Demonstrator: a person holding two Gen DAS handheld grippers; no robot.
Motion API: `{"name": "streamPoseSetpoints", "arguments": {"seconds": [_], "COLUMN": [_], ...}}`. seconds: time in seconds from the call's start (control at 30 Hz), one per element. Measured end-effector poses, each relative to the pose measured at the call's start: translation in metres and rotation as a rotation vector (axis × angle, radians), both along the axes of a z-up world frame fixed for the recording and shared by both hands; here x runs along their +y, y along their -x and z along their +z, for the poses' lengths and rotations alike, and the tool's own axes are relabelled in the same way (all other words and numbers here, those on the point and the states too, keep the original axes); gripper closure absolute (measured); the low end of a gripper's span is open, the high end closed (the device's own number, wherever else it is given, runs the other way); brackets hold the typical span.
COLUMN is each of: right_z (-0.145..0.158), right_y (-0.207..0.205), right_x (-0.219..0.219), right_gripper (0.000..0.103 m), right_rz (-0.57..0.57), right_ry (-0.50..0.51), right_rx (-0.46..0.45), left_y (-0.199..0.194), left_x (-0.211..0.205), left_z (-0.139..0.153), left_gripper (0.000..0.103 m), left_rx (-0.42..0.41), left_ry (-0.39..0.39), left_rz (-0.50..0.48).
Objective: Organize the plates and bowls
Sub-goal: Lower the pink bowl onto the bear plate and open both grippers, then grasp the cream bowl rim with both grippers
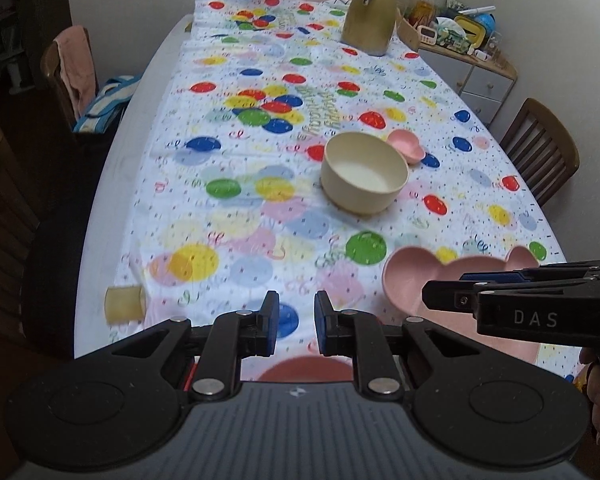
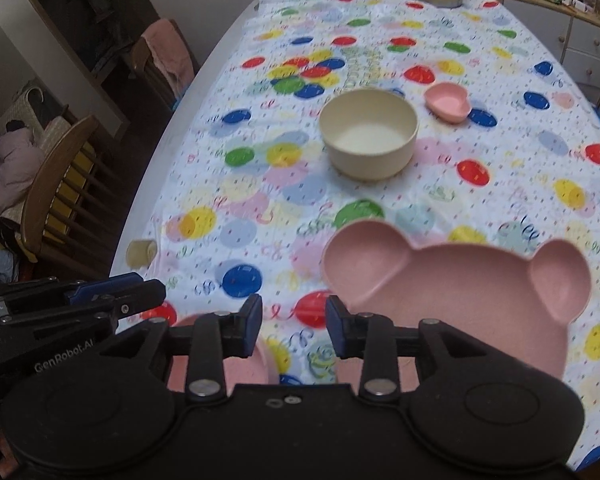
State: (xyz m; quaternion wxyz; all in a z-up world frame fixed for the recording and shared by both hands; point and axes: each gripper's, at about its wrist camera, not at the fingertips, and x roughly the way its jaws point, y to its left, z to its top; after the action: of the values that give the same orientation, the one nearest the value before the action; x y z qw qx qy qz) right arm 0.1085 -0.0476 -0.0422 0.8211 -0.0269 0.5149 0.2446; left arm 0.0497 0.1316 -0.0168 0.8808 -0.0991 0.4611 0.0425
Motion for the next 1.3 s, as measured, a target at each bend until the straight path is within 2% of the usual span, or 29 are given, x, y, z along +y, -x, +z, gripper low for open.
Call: {"name": "streamPoseSetpoints", "arguments": {"seconds": [0.07, 0.27, 0.33, 0.37, 0.57, 0.67, 0.8, 0.9, 0.97, 1.3], "right_z": [0.005, 0.018, 0.021, 0.021, 0.025, 0.025, 0.023, 0.02, 0.017, -0.012], "right_y": [-0.007, -0.033, -0.042, -0.047, -0.075, -0.09, -0.112, -0.128, -0.139, -0.189], "right_x": [-0.004, -0.014, -0.016, -0.017, -0.022, -0.023, -0.027, -0.03, -0.03, -0.027], "right_gripper": [0.065, 0.053, 0.052, 0.051, 0.039, 0.031, 0.021, 0.015, 0.01, 0.009], "right_rz": [-0.009, -0.032, -0.038, -0.039, -0.036, -0.041, -0.043, -0.044, -0.042, -0.056], "right_ry": [-0.002, -0.012, -0.012, -0.013, 0.0, 0.011, 0.009, 0.012, 0.018, 0.039], "right_rx": [-0.019, -0.069, -0.08, -0.081, -0.112, -0.122, -0.128, -0.117, -0.117, -0.043], "left_y": [-0.011, -0.041, -0.052, -0.056, -0.089, -0.105, -0.127, -0.143, -0.155, -0.203], "left_x": [-0.002, -0.009, -0.011, -0.012, -0.015, -0.012, -0.009, -0.008, -0.007, -0.002], "left_z": [0.003, 0.015, 0.018, 0.019, 0.022, 0.019, 0.01, 0.002, -0.004, -0.04], "left_gripper": [0.083, 0.066, 0.042, 0.04, 0.039, 0.035, 0.034, 0.027, 0.027, 0.027], "left_rx": [-0.006, -0.049, -0.064, -0.072, -0.08, -0.076, -0.049, -0.026, -0.002, 0.081], "left_ry": [-0.003, -0.011, -0.018, -0.022, -0.044, -0.041, -0.023, 0.0, 0.012, 0.008], "left_rz": [-0.006, -0.024, -0.016, -0.013, -0.009, 0.004, 0.026, 0.038, 0.049, 0.103]}}
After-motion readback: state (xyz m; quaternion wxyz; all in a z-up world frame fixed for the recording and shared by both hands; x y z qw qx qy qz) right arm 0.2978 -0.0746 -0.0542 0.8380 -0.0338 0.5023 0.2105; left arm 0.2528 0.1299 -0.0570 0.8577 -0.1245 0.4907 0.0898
